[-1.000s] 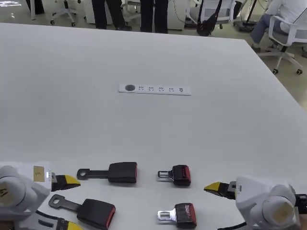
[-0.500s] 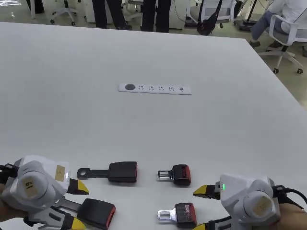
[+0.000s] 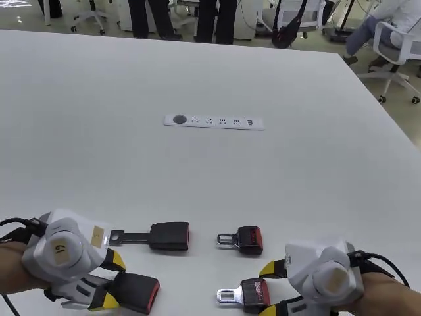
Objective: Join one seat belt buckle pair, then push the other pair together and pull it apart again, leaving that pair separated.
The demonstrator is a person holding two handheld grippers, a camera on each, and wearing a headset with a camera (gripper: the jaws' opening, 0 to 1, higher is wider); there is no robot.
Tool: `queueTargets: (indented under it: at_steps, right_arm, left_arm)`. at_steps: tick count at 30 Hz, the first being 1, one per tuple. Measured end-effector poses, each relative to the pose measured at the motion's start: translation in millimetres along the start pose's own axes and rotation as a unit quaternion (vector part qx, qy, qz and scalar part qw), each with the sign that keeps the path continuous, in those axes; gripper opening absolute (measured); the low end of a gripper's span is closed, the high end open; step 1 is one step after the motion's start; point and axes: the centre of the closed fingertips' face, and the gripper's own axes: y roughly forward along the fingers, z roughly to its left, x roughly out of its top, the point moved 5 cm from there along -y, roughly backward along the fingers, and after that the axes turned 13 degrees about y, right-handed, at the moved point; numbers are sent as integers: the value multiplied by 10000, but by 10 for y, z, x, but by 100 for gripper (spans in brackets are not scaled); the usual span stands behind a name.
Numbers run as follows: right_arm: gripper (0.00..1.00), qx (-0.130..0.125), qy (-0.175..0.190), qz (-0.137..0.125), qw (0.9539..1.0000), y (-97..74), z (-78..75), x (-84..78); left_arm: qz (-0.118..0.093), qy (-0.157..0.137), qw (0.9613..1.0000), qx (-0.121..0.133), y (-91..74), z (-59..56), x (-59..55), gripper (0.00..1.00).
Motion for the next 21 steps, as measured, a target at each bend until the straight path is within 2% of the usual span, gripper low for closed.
queueTargets:
  at_steps: [8, 12, 21]
  right_arm:
    - [32, 13, 47, 1, 10000, -3, 10, -3]
    - [31, 2, 99, -7, 10000, 6, -1, -5]
    - [31, -20, 151, 12, 9999, 8, 8, 9]
  left_arm:
    - [65, 83, 9999, -64, 31, 10, -56, 32]
    - [10, 99, 9999, -87, 35, 19, -85, 32]
    - [-1, 102, 9998, -161, 33, 24, -79, 31]
